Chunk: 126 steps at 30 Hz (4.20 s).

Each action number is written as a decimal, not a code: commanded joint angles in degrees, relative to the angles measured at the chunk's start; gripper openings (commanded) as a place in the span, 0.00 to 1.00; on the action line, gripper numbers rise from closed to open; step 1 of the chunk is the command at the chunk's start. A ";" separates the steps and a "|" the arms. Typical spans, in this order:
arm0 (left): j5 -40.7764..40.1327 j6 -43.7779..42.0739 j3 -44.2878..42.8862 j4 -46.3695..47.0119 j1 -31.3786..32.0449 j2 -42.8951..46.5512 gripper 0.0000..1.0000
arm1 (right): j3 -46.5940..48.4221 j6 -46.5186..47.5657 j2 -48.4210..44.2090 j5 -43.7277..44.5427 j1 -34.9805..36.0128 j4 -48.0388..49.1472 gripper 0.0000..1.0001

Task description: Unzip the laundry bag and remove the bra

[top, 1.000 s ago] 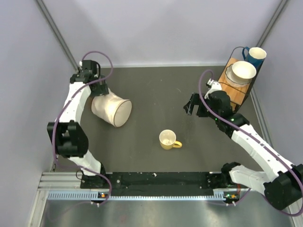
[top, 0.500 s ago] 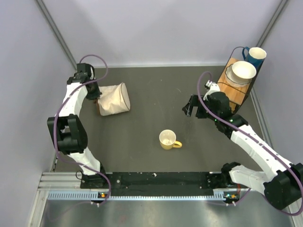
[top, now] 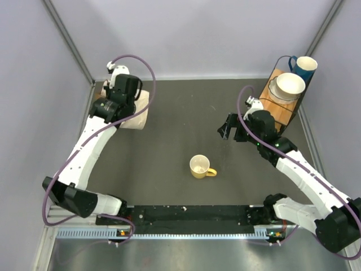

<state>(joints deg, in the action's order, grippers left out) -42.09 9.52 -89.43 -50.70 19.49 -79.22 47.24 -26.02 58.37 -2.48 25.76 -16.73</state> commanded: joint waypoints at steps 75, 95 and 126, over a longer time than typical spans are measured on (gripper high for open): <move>57.03 47.30 44.97 25.68 -11.31 26.48 0.99 | 4.78 2.91 7.01 0.55 9.57 -3.66 0.99; 56.31 18.87 27.38 22.04 -17.90 6.20 0.51 | 6.90 0.09 6.50 -0.07 13.18 -2.43 0.99; 58.96 60.89 60.25 34.09 -17.29 37.21 0.01 | 22.01 -25.31 37.70 -21.18 20.30 23.94 0.48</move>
<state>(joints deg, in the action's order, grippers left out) 16.64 69.47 -29.98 -17.54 1.85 -42.04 66.13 -50.24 96.49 -24.80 45.23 2.55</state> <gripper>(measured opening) 0.035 0.712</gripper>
